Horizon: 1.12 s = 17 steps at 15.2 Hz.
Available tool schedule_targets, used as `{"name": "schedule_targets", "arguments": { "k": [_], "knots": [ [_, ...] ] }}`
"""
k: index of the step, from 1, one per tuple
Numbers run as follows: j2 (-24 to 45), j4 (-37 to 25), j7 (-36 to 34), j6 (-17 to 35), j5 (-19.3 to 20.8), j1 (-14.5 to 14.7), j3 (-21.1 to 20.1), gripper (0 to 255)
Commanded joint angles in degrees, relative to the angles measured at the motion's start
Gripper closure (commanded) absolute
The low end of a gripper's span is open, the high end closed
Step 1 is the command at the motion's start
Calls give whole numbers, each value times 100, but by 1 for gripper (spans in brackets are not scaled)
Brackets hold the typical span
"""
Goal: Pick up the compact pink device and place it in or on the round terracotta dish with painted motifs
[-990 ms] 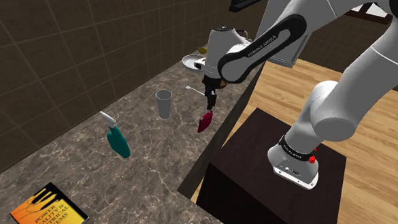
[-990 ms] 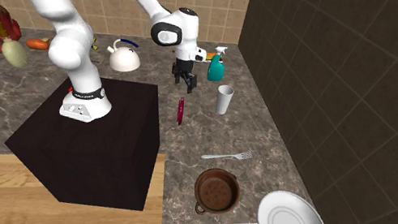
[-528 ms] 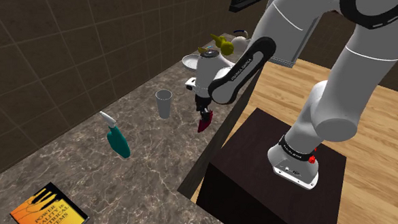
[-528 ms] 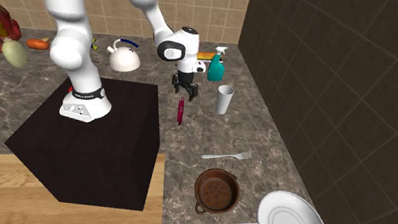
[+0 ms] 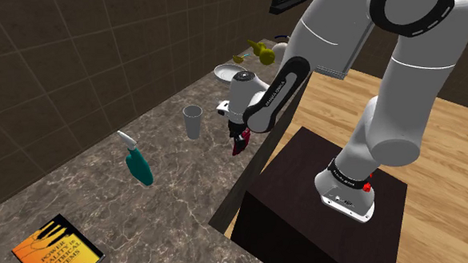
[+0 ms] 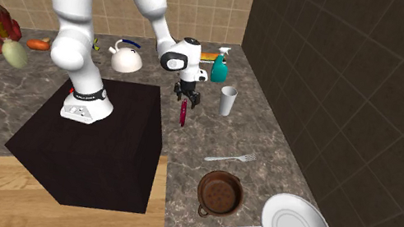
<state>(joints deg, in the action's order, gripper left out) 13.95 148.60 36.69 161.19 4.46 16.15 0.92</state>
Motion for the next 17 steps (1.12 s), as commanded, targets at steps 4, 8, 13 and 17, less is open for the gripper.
{"name": "schedule_targets", "arguments": {
  "k": [4,8,13,17],
  "knots": [
    [51,3,-4,57,6,1,4,0],
    [50,4,-5,56,6,2,4,255],
    [50,4,-4,56,6,2,4,255],
    [51,3,-4,57,6,1,4,255]
  ]
}}
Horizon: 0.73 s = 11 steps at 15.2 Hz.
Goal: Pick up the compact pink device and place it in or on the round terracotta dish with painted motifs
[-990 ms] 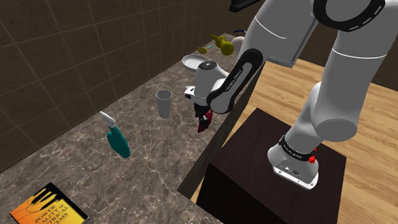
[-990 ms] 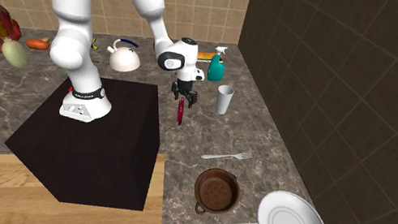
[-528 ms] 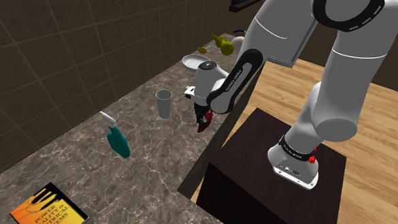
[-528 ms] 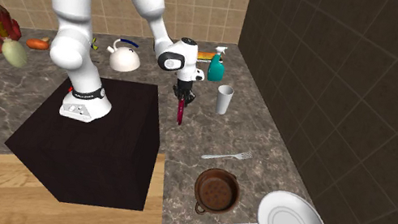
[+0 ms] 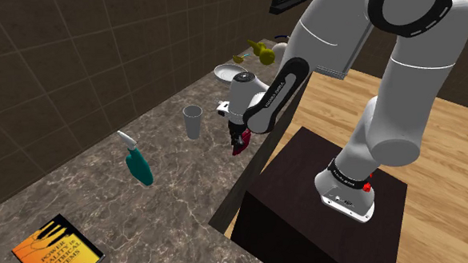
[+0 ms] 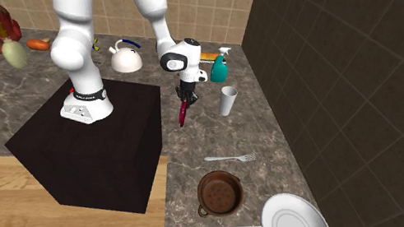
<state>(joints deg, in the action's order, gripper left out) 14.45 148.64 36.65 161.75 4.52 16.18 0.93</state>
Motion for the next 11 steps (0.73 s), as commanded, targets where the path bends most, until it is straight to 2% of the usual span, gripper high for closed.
{"name": "schedule_targets", "arguments": {
  "k": [1,11],
  "knots": [
    [-95,15,9,-78,-9,-6,-4,255],
    [-1006,90,98,-914,-102,-25,-44,255]
  ]
}}
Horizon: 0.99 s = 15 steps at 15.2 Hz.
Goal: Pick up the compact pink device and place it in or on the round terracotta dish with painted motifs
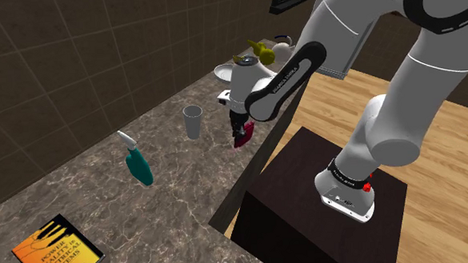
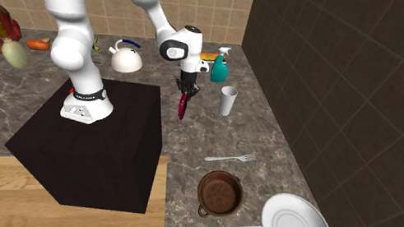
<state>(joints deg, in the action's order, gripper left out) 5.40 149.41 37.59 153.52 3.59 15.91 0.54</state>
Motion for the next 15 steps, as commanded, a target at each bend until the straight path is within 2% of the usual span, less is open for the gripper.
{"name": "schedule_targets", "arguments": {
  "k": [1,12,15],
  "knots": [
    [-187,12,11,-178,-18,3,-7,255],
    [-1035,-88,78,-1125,-86,11,-16,255],
    [-921,-252,550,-1160,-43,-224,254,255]
  ]
}}
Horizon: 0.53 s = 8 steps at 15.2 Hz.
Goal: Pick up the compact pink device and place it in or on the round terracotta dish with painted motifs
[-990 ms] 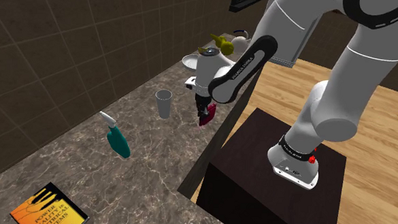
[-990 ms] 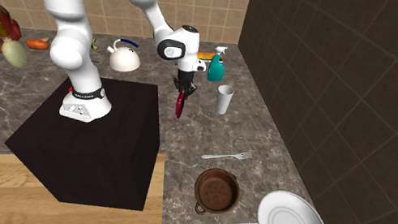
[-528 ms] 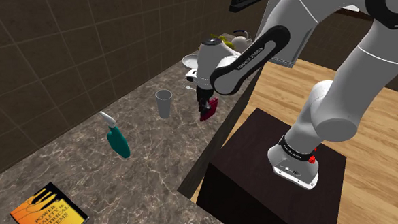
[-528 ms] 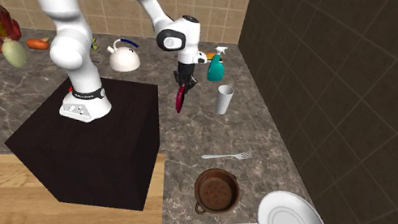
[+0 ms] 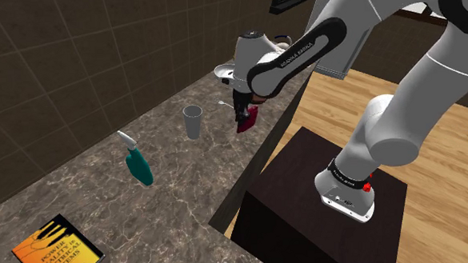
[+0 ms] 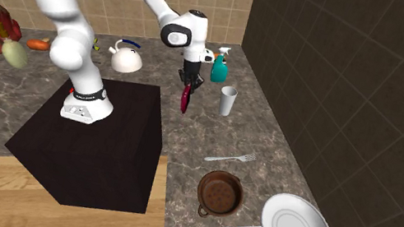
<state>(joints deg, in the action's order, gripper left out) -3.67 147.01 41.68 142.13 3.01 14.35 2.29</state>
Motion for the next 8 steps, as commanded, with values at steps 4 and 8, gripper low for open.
{"name": "schedule_targets", "arguments": {
  "k": [4,8],
  "knots": [
    [214,-326,769,-88,23,-368,410,255],
    [519,-745,1395,-184,-35,-654,702,255]
  ]
}}
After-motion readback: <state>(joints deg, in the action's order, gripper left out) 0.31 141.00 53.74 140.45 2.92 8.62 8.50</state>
